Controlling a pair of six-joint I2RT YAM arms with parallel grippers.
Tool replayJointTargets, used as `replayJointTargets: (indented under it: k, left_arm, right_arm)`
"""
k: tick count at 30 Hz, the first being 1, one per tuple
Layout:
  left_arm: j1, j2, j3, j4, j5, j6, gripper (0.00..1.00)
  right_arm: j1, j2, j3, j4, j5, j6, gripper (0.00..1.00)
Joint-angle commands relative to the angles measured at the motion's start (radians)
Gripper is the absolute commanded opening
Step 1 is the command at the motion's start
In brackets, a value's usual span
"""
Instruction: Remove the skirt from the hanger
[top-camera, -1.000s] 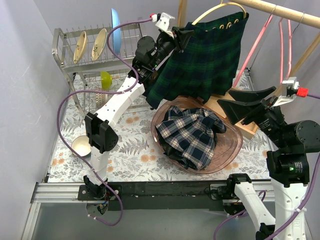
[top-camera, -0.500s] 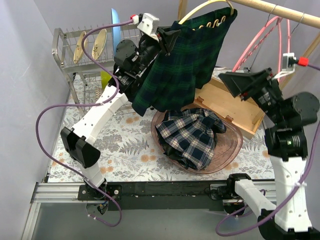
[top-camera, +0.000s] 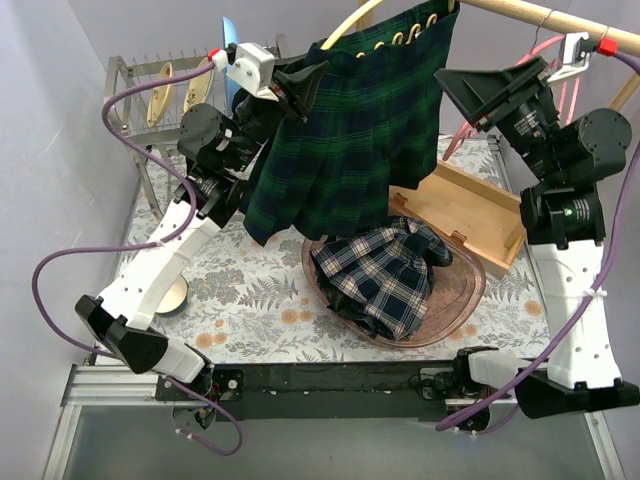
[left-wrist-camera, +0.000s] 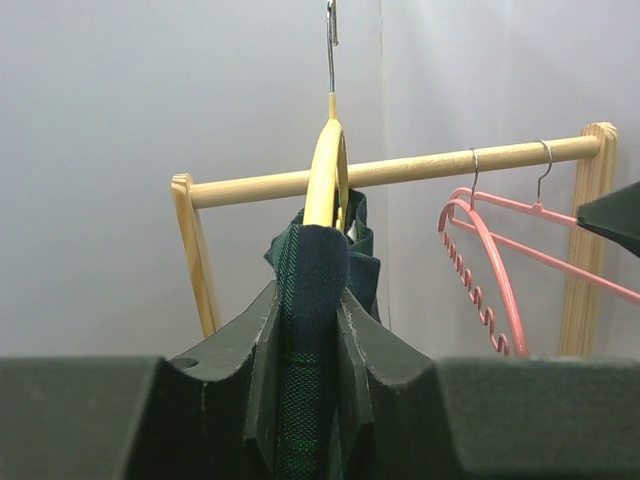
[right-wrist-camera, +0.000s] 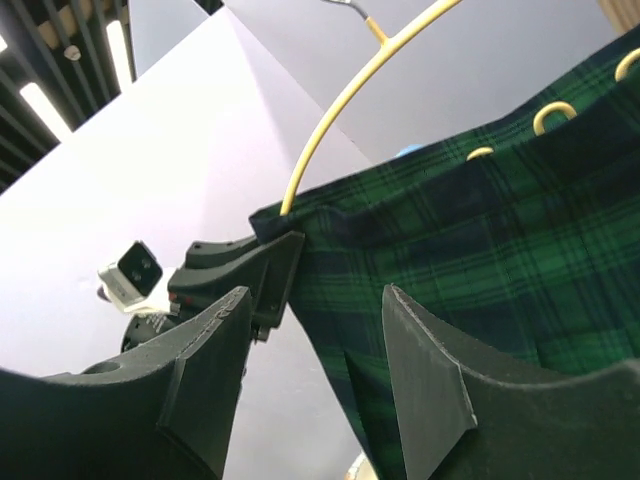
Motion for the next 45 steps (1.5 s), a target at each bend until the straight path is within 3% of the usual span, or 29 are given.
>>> replayJointTargets:
  k: [1, 5, 9, 15, 25, 32, 39, 45]
  left_arm:
    - [-0.001, -0.104, 0.004, 0.202, -0.026, 0.025, 0.0]
    - [-0.001, -0.166, -0.064, 0.208, -0.023, 0.007, 0.0]
    - [-0.002, -0.256, -0.182, 0.224, -0.011, -0.017, 0.0]
    - [-0.002, -0.324, -0.244, 0.213, -0.014, -0.006, 0.0]
    - [-0.001, -0.371, -0.299, 0.193, 0.005, 0.0, 0.0]
    - [-0.001, -0.38, -0.299, 0.19, -0.023, 0.025, 0.0]
    - [-0.001, -0.381, -0.278, 0.164, -0.046, 0.033, 0.0]
    - [-0.001, -0.373, -0.264, 0.145, -0.018, 0.017, 0.0]
  right_arm:
    - [0.079, 0.066, 0.112, 0.061, 0.047, 0.024, 0.63]
    - [0.197, 0.158, 0.257, 0.007, 0.142, 0.008, 0.66]
    - [0.335, 0.247, 0.296, 0.013, 0.219, 0.007, 0.66]
    - [0.47, 0.333, 0.318, 0.007, 0.337, -0.012, 0.66]
    - [0.547, 0.408, 0.373, 0.087, 0.374, -0.021, 0.65]
    - [0.586, 0.33, 0.229, 0.162, 0.409, -0.047, 0.61]
    - [0.616, 0.229, 0.124, 0.18, 0.505, -0.087, 0.63]
    - [0.625, 0.265, 0.195, 0.153, 0.487, -0.104, 0.68]
